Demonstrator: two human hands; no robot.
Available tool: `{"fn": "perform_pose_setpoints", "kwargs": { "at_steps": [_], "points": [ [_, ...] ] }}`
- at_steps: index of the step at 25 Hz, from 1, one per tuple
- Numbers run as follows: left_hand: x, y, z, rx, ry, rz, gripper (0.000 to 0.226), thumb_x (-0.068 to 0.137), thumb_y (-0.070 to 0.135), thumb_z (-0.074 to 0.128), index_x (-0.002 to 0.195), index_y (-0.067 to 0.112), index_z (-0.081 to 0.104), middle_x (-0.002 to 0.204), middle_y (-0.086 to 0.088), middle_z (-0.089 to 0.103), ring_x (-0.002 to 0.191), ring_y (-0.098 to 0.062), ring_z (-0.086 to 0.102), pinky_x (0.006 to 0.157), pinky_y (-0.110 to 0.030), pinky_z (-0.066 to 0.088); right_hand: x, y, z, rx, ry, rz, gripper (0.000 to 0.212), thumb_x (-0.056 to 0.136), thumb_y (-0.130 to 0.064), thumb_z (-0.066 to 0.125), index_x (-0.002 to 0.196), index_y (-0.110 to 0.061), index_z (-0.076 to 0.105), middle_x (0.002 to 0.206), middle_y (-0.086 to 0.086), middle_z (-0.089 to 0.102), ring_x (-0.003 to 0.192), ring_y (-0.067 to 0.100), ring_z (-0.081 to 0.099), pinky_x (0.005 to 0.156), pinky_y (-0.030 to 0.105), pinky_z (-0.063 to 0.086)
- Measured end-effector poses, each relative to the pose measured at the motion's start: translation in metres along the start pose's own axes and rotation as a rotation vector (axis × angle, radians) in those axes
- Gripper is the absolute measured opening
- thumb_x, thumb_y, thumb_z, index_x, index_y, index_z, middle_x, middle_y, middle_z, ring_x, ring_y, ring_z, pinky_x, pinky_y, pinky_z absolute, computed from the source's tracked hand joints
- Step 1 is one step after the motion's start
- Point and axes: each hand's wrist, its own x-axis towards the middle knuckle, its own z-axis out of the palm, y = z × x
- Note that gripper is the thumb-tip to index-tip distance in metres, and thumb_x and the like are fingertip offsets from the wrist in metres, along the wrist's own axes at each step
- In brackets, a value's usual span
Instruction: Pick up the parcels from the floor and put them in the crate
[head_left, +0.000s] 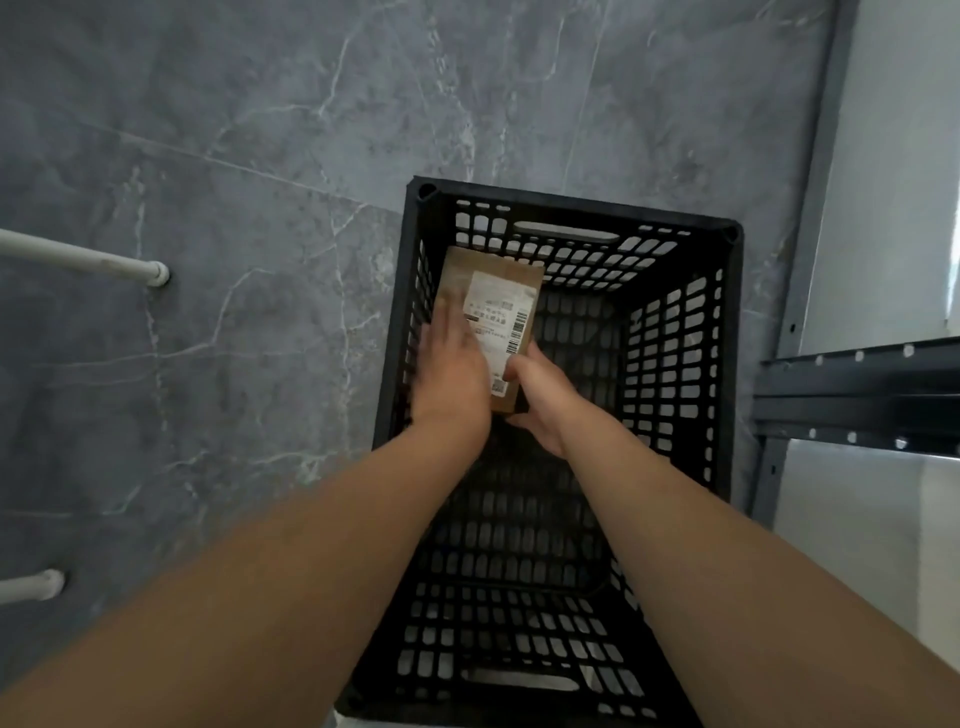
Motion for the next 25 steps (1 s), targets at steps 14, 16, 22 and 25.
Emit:
{"fn": "perform_pose_setpoints", "kwargs": {
  "at_steps": [14, 16, 22, 25],
  "points": [
    [-0.118, 0.082, -0.194, 0.165, -0.213, 0.025, 0.037, 0.098, 0.018, 0.05, 0.133, 0.008, 0.049, 0.137, -0.011, 0.048, 0.124, -0.026, 0.049, 0.105, -0.041, 0.041, -0.21, -0.139, -0.003, -0.792, 0.14, -0.159, 0.061, 0.104, -0.027, 0.033, 0.158, -0.014, 0.006, 0.166, 0.004, 0.004, 0.152, 0.021, -0.003, 0.121, 0.042, 0.013],
    [-0.14, 0.111, -0.244, 0.315, -0.154, 0.078, 0.046, 0.098, 0.021, 0.046, 0.142, 0.01, 0.038, 0.148, -0.008, 0.038, 0.135, -0.024, 0.039, 0.112, -0.041, 0.032, -0.265, -0.18, -0.009, -0.953, 0.158, -0.223, 0.064, 0.105, -0.033, 0.03, 0.158, -0.016, -0.002, 0.165, 0.0, -0.012, 0.15, 0.018, -0.018, 0.121, 0.048, -0.003],
    [-0.238, 0.241, -0.445, 0.356, 0.24, 0.293, 0.054, 0.103, 0.025, 0.031, 0.153, 0.011, 0.017, 0.163, -0.004, 0.013, 0.15, -0.018, 0.01, 0.122, -0.043, 0.008, -0.472, -0.346, -0.061, -0.997, 0.489, -0.57, 0.064, 0.105, -0.038, 0.027, 0.158, -0.019, -0.005, 0.165, -0.003, -0.015, 0.15, 0.016, -0.019, 0.121, 0.047, -0.005],
    [-0.294, 0.302, -0.521, 0.348, 0.459, 0.411, 0.055, 0.104, 0.027, 0.028, 0.155, 0.012, 0.012, 0.164, -0.001, 0.008, 0.151, -0.015, 0.005, 0.121, -0.043, 0.004, -0.568, -0.406, -0.077, -0.988, 0.627, -0.696, 0.064, 0.105, -0.036, 0.029, 0.158, -0.017, 0.0, 0.166, -0.001, -0.008, 0.152, 0.017, -0.011, 0.122, 0.048, -0.001]
  ]
}}
